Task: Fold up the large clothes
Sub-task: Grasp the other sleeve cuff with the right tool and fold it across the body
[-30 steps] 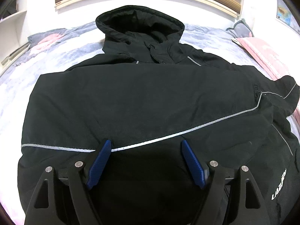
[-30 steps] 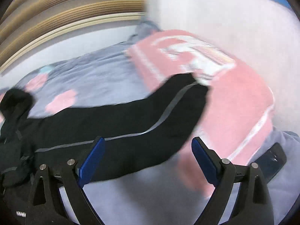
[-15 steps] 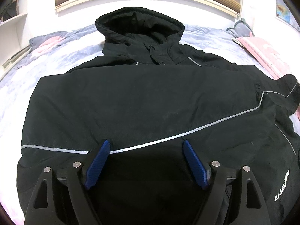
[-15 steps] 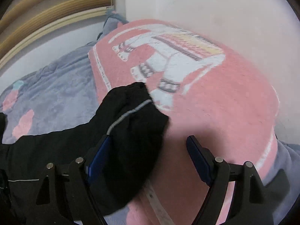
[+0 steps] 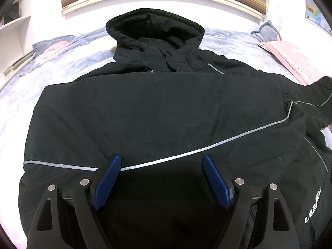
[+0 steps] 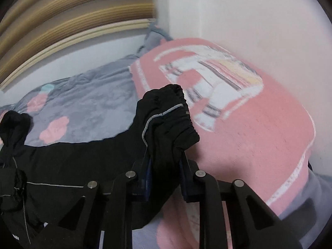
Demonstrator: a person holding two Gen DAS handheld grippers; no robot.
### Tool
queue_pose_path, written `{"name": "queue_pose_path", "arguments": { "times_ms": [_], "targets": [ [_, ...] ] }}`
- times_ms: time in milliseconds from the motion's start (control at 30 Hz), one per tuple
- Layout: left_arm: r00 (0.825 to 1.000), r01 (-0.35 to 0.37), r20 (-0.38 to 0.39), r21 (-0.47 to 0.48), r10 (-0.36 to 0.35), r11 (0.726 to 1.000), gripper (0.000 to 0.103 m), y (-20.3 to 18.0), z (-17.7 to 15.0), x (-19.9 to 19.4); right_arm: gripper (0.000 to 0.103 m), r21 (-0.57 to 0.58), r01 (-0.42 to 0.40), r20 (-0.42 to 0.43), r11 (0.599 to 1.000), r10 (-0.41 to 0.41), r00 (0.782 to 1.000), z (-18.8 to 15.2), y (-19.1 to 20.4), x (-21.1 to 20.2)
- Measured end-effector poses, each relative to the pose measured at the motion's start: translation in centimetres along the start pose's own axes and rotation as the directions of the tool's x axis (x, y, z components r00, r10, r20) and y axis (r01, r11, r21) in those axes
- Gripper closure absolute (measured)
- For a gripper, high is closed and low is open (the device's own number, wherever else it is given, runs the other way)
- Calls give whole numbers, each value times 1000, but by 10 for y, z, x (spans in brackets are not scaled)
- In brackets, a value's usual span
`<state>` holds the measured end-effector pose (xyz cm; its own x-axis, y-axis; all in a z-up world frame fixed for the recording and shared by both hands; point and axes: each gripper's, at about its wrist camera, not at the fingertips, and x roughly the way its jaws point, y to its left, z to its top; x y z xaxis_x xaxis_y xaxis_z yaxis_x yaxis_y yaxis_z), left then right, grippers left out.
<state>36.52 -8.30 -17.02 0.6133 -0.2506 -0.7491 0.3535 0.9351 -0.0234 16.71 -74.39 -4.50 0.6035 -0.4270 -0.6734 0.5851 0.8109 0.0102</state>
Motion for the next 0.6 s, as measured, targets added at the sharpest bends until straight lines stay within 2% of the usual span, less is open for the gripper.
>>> {"name": "queue_pose_path", "arguments": {
  "times_ms": [167,267,433,600],
  "targets": [
    [1000,-1,-1,1,1,1000,20,0,0,0,79,69,64,-129,996,-55,990,-14,-19,49],
    [1000,1,-1,0,-1,1000,20,0,0,0,80,48,78,-132,996,-71,989,-14,-12,52],
    [1000,1,2,-3,-1,1000,21,1,1,-2,81,-16,-37,-99,999,35,994,1,37,12],
    [1000,13,11,-10,-13,1000,20,3,8,-17,83,-72,-178,-105,982,170,980,10,116,-26]
  ]
}}
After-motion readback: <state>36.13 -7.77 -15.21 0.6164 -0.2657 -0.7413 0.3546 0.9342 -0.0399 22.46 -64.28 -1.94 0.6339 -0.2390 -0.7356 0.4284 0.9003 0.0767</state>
